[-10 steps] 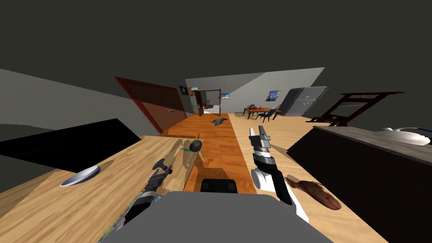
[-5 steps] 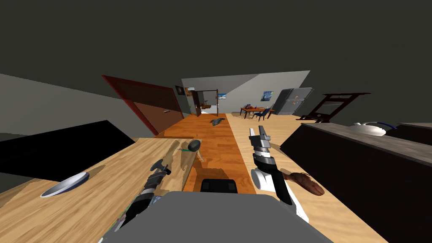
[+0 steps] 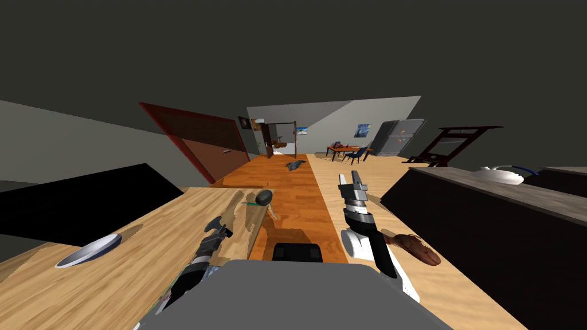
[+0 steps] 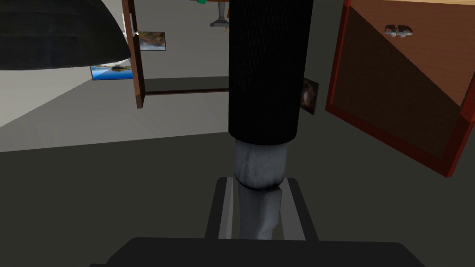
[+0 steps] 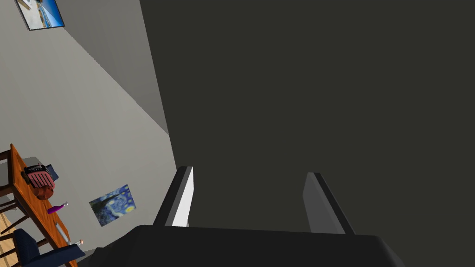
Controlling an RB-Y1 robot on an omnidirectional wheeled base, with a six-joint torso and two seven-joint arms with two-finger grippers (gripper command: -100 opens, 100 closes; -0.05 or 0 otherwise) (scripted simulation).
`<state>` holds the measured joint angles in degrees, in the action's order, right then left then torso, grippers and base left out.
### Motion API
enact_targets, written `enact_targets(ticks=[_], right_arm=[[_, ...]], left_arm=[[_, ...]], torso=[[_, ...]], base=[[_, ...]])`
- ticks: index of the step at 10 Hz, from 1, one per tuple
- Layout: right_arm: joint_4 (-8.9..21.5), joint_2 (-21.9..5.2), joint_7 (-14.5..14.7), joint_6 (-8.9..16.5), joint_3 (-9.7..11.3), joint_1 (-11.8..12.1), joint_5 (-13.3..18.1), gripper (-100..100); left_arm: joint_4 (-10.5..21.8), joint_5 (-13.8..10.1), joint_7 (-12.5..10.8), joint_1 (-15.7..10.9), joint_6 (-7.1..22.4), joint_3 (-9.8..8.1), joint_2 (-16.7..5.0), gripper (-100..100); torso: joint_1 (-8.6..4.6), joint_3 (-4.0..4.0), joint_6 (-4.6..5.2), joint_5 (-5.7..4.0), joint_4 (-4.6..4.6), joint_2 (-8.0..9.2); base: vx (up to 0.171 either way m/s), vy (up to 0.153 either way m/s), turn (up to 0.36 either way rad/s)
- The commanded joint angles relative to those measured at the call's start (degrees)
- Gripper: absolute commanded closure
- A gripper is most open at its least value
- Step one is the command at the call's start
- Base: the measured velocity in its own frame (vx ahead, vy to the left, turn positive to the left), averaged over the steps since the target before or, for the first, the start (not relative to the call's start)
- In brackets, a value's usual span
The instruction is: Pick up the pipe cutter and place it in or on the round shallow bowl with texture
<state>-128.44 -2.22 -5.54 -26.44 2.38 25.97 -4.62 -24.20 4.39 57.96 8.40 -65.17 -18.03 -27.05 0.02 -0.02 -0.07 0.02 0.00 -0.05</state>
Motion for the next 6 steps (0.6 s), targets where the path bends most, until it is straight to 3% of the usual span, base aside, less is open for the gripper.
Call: enact_targets(ticks=[1, 4, 5, 6], right_arm=[[0.0, 0.0, 0.0, 0.0, 0.0, 0.0, 0.0, 0], [0.0, 0.0, 0.0, 0.0, 0.0, 0.0, 0.0, 0], [0.0, 0.0, 0.0, 0.0, 0.0, 0.0, 0.0, 0], [0.0, 0.0, 0.0, 0.0, 0.0, 0.0, 0.0, 0]], left_arm=[[-1.6, 0.3, 0.0, 1.0, 0.3, 0.32, 0.5, 100], [-2.4, 1.1, -0.3, 2.8, -1.8, 1.35, 0.9, 100], [-3.3, 1.0, -0.1, 2.9, -1.0, 1.13, 1.1, 100], [-3.2, 1.0, -0.1, 2.9, -1.3, 1.15, 1.1, 0]], torso=[[0.0, 0.0, 0.0, 0.0, 0.0, 0.0], [-0.03, -0.13, -0.11, 0.08, -0.11, -0.18], [0.02, -0.14, -0.11, 0.13, -0.13, -0.15], [0.05, -0.09, -0.06, 0.14, -0.11, -0.07]], base=[[0.031, -0.008, 0.137], [0.065, -0.007, 0.16], [0.02, -0.002, 0.02], [0.0, 0.0, 0.0]])
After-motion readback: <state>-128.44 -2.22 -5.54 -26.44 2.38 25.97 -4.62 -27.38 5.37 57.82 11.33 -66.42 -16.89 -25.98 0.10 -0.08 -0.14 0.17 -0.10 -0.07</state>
